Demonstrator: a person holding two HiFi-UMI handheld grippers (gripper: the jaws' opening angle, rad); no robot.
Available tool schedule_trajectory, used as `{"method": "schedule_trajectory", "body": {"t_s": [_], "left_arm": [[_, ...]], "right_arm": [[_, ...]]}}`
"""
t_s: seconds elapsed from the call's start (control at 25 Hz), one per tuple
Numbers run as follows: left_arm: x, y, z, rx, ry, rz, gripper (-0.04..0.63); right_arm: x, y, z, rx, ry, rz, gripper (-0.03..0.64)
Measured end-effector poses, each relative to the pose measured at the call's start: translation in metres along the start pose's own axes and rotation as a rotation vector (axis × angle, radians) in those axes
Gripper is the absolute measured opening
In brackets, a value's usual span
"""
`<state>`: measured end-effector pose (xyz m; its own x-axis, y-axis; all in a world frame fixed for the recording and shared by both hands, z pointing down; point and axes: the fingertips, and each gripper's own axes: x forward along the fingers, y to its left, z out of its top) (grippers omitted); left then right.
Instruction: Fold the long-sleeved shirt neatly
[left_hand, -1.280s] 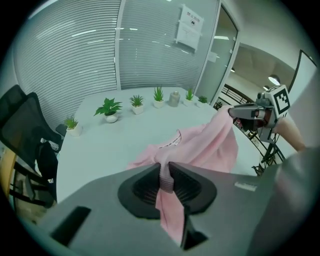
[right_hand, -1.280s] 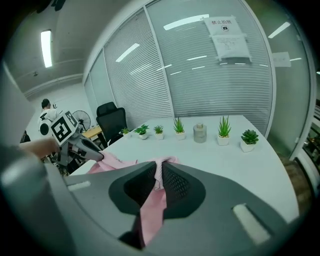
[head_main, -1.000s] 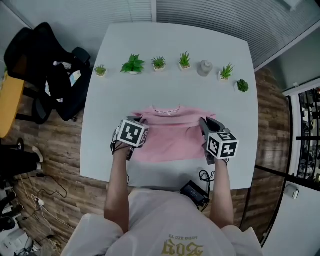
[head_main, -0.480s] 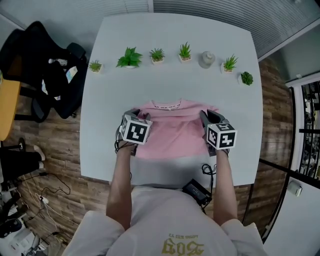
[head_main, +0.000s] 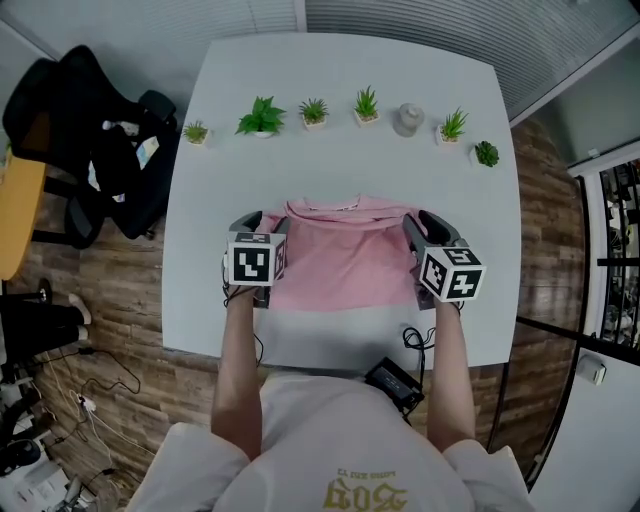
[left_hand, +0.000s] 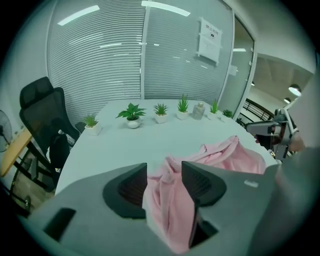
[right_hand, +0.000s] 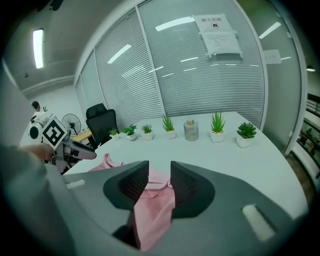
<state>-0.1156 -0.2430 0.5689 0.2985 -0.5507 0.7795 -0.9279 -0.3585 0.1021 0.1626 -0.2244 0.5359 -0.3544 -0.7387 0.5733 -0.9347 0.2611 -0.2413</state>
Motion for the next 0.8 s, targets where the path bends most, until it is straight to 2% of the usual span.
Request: {"method": "schedule_trajectory", "body": {"t_s": [0.16,0.6,0.8], "left_arm": [[-0.018,-0.011,-0.001,-0.023,-0.023,-0.023,0.224],[-0.08,-0.055,-0.029,0.004,-0.1,-0.03,0.218],[-0.115,-0.073,-0.042,-0.003,-0.153,-0.024,0.177]], "right_arm": [[-0.017,0.01,0.0,-0.001,-0.032,0.008,0.143],[-0.08,0.047,-0.018,-0.033,-0.092,0.059,0.141],[-0.118,0.069,-0.027,-0.041,-0.131,0.083,0.14]]}}
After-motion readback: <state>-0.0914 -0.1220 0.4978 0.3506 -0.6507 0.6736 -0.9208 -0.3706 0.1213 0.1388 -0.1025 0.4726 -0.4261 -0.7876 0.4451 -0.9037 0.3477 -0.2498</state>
